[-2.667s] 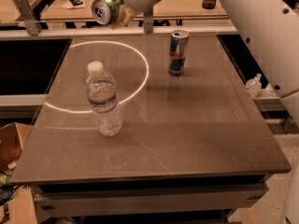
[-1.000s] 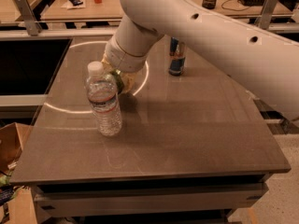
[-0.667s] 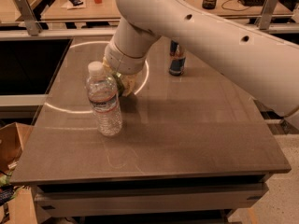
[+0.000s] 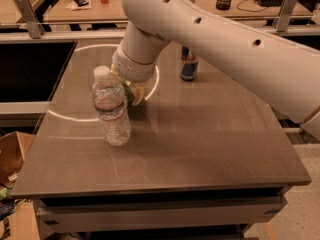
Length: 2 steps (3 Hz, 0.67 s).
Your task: Knock green can over
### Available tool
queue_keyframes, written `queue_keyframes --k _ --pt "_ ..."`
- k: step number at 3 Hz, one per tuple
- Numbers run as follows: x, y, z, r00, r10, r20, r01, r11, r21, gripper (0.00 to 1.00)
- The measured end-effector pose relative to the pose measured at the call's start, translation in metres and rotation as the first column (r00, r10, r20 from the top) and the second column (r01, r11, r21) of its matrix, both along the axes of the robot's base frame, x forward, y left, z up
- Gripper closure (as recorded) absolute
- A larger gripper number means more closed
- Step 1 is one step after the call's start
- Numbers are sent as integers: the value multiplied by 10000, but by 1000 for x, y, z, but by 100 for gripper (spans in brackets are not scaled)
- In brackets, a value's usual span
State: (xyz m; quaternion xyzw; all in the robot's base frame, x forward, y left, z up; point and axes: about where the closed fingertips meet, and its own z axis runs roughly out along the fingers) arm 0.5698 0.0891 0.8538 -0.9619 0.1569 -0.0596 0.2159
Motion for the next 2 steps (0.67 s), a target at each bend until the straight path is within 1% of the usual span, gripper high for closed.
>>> queue_keyframes --k 2 --pt "-1 1 -2 10000 36 -33 -36 10000 -21 39"
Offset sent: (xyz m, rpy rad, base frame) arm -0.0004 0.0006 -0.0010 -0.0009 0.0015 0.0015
